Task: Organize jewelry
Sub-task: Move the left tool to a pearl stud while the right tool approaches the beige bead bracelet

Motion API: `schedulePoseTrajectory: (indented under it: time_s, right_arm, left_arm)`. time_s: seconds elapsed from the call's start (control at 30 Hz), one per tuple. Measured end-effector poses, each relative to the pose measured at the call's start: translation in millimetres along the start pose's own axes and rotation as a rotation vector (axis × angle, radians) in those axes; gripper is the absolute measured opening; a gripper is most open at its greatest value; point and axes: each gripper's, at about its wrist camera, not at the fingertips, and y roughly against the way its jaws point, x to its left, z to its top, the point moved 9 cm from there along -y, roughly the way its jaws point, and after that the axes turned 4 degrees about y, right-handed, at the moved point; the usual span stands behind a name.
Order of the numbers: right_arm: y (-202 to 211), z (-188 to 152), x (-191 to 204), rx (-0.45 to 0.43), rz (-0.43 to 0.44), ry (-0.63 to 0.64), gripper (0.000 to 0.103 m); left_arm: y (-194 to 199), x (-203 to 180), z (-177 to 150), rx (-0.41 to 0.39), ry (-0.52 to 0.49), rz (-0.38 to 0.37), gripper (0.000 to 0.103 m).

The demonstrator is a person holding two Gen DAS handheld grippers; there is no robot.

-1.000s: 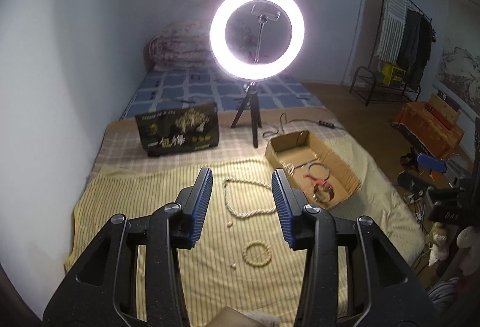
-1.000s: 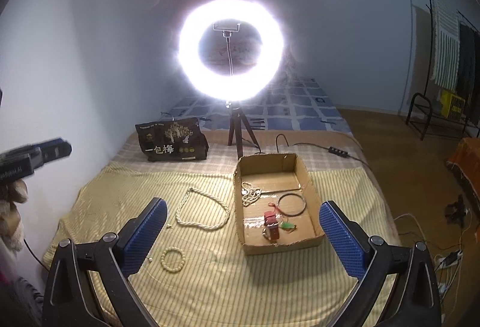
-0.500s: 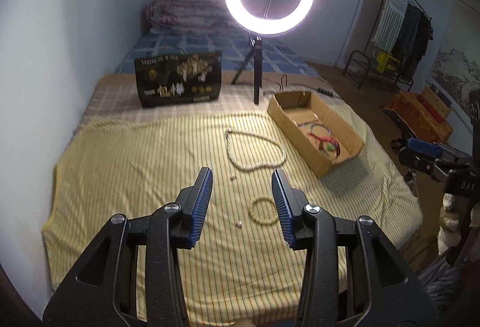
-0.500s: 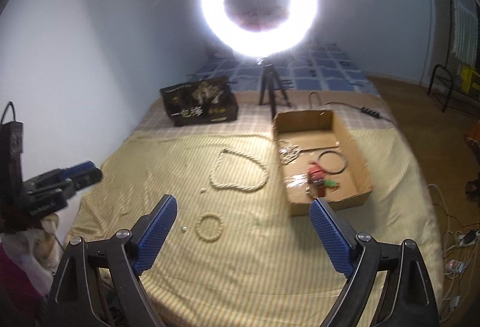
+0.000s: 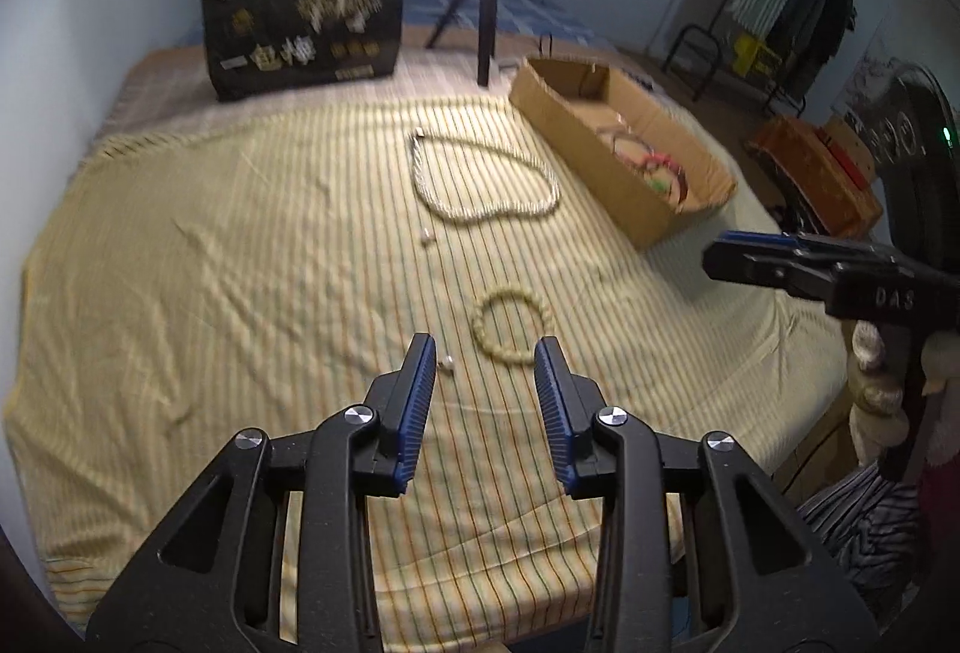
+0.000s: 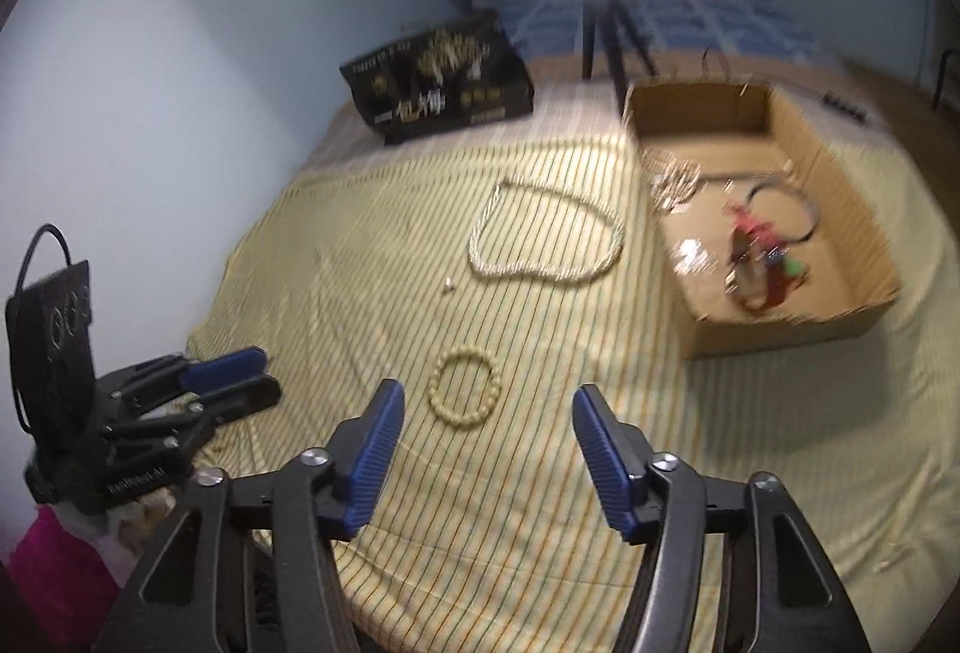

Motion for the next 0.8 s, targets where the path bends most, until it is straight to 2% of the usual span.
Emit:
schedulePoseTrajectory:
  time_s: [0.27, 0.5, 0.6, 0.8]
  right_arm:
    - [-63.1, -7.8, -4.1, 0.124, 0.092, -0.031, 0.046]
    - [-100.0, -3.7, -0.9, 0.162, 0.099, -0.044, 0.041]
    - [-109.6, -3.6, -3.9, 0.171, 0.066, -0.020, 0.039]
    - [-120.6, -8.3, -7.8, 0.190, 0.045, -0.013, 0.036]
  left_arm:
    - [-42.1, 11.9, -19.2, 0.073, 0.002, 0.009, 0.035]
    - [-69.5, 15.0, -26.6, 0.115, -0.021, 0.033, 0.034]
    - [-79.7, 17.3, -29.5, 0.131, -0.043, 0.068, 0.034]
    - [-90.5, 20.2, -23.1, 0.137, -0.016, 0.074, 0.034]
